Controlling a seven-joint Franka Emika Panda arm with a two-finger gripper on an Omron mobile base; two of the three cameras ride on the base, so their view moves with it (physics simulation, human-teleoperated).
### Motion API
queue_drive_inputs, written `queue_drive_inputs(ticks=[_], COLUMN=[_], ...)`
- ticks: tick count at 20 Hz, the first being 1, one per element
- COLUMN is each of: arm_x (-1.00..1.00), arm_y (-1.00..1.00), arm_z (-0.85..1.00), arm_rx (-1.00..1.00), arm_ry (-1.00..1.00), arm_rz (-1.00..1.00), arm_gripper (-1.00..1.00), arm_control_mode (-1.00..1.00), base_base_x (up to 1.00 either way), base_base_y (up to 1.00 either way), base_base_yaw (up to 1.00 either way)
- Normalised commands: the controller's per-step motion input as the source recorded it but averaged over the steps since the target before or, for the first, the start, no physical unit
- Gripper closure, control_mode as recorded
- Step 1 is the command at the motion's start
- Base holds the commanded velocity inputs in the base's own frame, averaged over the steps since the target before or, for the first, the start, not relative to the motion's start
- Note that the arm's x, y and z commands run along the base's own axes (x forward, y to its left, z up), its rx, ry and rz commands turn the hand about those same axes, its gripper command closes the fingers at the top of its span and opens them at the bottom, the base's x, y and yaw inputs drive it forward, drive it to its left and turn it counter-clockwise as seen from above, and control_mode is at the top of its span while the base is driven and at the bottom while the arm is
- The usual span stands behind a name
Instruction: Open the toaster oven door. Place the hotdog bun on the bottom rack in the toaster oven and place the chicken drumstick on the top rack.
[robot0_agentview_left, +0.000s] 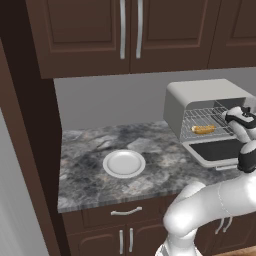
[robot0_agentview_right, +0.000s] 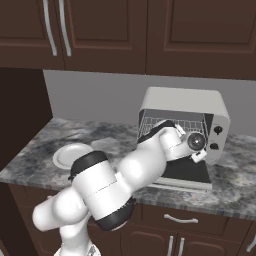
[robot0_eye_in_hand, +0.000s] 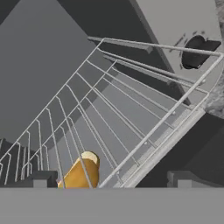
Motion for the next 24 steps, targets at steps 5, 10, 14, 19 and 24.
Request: queue_drive_inputs(ticks=[5,10,14,19,24], arm_x=[0.22,0.2,0.19,0.05,0.0], arm_y=[0.0,0.0,-0.09,-0.3,-0.29], arm_z=[-0.07,-0.08,-0.16,-0.19,-0.28], arm_rx=[0.05,0.07,0.08,0.05,0.0], arm_ry=[0.0,0.0,0.0,0.02,0.11], arm_rz=[-0.04,0.0,0.0,0.0,0.0], arm_gripper=[-1.0,-1.0,-1.0,-1.0,-1.0], arm_control_mode=[-1.0,-1.0,-1.0,-1.0,-1.0], base_base_x=[0.0,0.0,0.0,0.0,0.0], base_base_y=[0.0,0.0,0.0,0.0,0.0], base_base_yaw=[0.0,0.0,0.0,0.0,0.0])
